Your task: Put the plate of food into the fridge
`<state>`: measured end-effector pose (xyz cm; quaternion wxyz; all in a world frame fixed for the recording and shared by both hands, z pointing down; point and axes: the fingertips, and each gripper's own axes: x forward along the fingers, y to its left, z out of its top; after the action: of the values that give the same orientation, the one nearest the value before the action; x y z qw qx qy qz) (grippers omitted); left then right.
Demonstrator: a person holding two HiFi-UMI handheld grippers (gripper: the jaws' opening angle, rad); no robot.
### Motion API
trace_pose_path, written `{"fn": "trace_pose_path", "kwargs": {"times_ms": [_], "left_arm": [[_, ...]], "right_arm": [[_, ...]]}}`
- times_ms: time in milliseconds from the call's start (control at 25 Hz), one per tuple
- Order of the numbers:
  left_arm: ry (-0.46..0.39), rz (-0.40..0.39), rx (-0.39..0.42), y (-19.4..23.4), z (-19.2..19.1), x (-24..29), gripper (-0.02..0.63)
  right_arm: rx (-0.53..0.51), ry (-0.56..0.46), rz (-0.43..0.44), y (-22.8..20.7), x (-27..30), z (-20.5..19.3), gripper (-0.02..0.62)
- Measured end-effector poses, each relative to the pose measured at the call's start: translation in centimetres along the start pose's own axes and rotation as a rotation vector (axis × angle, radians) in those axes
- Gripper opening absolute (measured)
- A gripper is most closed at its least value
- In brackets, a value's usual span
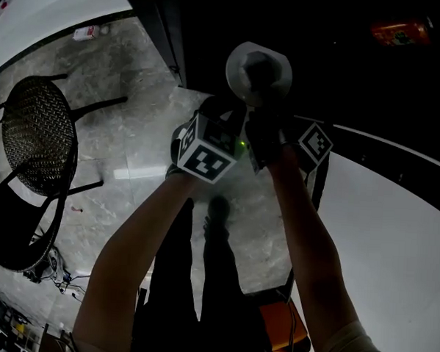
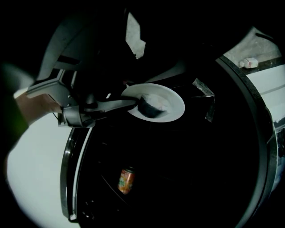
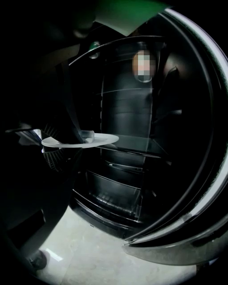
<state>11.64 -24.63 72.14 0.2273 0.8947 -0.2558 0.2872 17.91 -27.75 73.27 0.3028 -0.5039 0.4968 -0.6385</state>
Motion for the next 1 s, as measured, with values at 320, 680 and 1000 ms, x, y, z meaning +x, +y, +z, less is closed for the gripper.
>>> {"fn": "trace_pose_path", "kwargs": {"times_ms": [320, 680, 1000], "left_arm": [[-0.021, 0.038, -0.074, 1.2, 0.6, 0.4, 0.011], [-0.015, 0.042, -0.075, 1.4, 1.0, 1.1, 0.011], [-0.014, 0.053, -0.061, 2.1, 1.3, 1.3, 0.011]], "right_arm": [[-0.008, 0.043, -0.016, 0.1, 0.6, -0.3, 0.037], [-0.054, 0.112, -0.006, 1.3, -0.1, -1.7, 0.081], [-0.111, 0.066, -0.041, 0.7, -2.2, -0.5, 0.08]]}}
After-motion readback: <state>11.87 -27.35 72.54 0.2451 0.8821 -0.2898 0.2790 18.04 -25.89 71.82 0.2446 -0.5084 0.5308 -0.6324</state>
